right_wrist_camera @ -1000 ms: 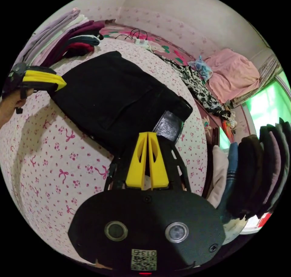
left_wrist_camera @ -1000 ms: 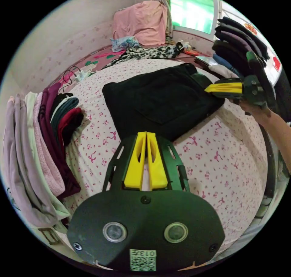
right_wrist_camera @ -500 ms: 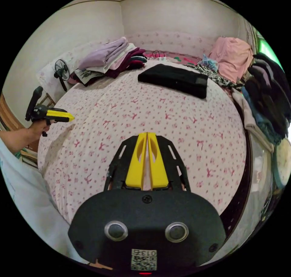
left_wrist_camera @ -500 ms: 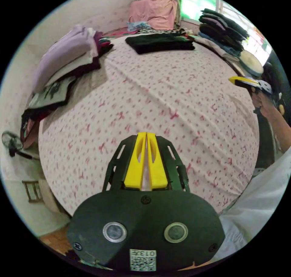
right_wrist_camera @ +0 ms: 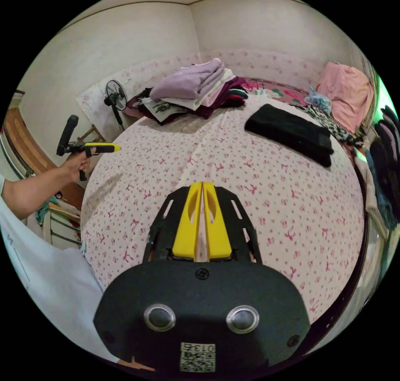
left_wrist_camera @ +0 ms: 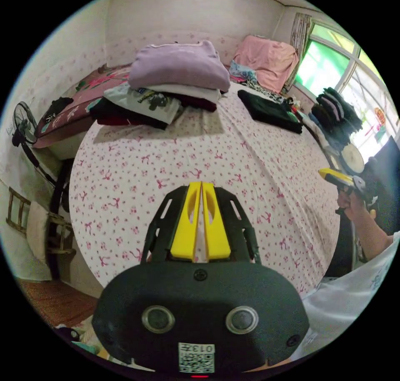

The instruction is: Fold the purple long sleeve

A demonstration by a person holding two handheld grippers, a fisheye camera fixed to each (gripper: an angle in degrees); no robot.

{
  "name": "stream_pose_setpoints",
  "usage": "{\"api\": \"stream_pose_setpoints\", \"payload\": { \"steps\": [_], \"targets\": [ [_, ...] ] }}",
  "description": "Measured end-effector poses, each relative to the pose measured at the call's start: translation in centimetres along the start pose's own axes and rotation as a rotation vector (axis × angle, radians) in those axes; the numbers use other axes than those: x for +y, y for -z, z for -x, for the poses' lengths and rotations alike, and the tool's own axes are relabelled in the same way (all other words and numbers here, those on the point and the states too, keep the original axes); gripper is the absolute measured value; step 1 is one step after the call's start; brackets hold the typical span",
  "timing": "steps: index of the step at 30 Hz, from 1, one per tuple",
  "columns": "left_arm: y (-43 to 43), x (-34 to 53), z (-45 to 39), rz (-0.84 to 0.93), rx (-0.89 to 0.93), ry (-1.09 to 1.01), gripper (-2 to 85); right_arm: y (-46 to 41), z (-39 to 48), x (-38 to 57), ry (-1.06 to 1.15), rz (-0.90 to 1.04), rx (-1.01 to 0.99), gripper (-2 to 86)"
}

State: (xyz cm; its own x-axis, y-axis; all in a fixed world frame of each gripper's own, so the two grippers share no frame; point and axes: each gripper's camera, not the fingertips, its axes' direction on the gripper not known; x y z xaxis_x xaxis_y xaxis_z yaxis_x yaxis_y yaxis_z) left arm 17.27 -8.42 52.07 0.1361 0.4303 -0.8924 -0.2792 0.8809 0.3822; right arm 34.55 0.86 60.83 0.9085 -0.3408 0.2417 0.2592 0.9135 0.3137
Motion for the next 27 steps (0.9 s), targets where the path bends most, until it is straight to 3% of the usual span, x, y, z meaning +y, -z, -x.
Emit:
{"api": "stream_pose_setpoints", "payload": {
  "steps": [8,17,23,27],
  "targets": [
    [3.6,-11.2,13.4,-0.166,0.080,0.145,11.5,-6.9,4.7,-12.4,0.137,-0.047,-0.086,7.7],
    [2.8,-20.6,19.6,-0.154,0.081,0.050,17.3,-13.1,6.0,-24.5,0.101,-0.087,0.017,11.7],
    [2.9,-21.5,21.6,-0.099,0.228,0.064,8.9,-15.4,4.9,-26.2,-0.083,0.000,-0.168,6.6],
    [7.5,-20.7,19.6,-0.198,0.150,-0.020,6.4,-12.7,7.0,-26.4,-0.028,-0.060,-0.145,3.9]
  ]
}}
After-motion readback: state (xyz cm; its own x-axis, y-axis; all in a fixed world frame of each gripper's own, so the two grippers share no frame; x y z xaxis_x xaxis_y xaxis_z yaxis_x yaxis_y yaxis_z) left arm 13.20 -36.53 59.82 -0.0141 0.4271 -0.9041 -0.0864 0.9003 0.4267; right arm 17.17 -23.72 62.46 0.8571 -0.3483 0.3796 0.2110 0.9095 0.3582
